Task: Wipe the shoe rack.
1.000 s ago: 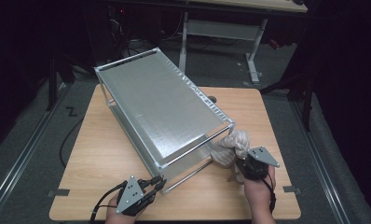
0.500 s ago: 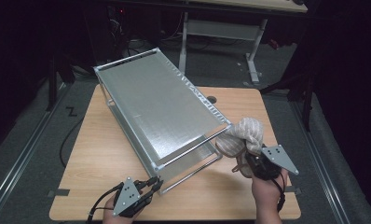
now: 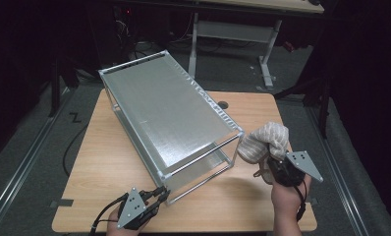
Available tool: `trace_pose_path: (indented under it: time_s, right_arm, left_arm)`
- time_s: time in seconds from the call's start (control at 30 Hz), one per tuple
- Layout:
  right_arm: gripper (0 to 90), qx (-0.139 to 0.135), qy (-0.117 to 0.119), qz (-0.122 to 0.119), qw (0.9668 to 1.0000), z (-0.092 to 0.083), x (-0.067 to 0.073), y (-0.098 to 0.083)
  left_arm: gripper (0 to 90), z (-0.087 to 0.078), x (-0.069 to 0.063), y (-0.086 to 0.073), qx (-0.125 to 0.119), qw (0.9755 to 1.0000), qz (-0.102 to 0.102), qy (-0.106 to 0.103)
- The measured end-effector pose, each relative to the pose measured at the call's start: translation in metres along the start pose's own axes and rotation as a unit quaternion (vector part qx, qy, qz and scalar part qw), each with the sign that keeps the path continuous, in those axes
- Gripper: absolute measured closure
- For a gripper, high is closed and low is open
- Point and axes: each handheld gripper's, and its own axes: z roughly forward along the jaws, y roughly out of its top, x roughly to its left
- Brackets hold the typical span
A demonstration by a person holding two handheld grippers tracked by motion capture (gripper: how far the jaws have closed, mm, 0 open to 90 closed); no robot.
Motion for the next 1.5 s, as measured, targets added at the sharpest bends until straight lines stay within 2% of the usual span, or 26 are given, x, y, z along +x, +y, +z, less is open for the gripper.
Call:
trace_pose_path:
  time_s: [0.2, 0.43, 0.6, 0.7, 0.77, 1.03, 1.23, 1.4, 1.5]
  right_arm:
    - [68.9, -0.004, 0.008, -0.01, 0.9999, 0.006, 0.009, 0.003]
    - [69.1, -0.004, 0.033, -0.03, 0.999, 0.015, 0.027, 0.004]
    - [69.3, 0.02, 0.051, -0.046, 0.9974, 0.025, 0.041, -0.005]
    - [69.8, 0.043, 0.064, -0.061, 0.9951, 0.033, 0.049, -0.015]
    - [70.1, 0.054, 0.067, -0.063, 0.9943, 0.038, 0.053, -0.021]
    - [70.6, 0.099, 0.083, -0.062, 0.9896, 0.051, 0.053, -0.04]
    - [70.8, 0.138, 0.096, -0.062, 0.9839, 0.059, 0.053, -0.053]
    - [70.7, 0.179, 0.107, -0.066, 0.9757, 0.066, 0.053, -0.065]
    - [70.7, 0.207, 0.109, -0.071, 0.9697, 0.07, 0.054, -0.072]
  left_arm:
    - [77.8, -0.006, 0.001, -0.002, 0.0, 1.0, 0.0, 0.009]
    - [77.9, -0.013, 0.003, -0.004, 0.0, 0.9998, -0.005, 0.019]
    - [78.0, -0.016, 0.004, -0.005, 0.002, 0.9997, -0.006, 0.024]
    - [78.0, -0.016, 0.005, -0.005, 0.002, 0.9996, -0.008, 0.026]
    - [78.1, -0.017, 0.006, -0.005, 0.002, 0.9995, -0.011, 0.028]
    - [78.3, -0.016, 0.009, -0.004, 0.001, 0.9995, -0.015, 0.029]
    - [78.4, -0.015, 0.011, -0.004, -0.001, 0.9993, -0.018, 0.033]
    - [78.8, -0.015, 0.019, -0.005, -0.001, 0.9987, -0.028, 0.042]
    - [78.9, -0.015, 0.022, -0.004, 0.0, 0.9984, -0.029, 0.047]
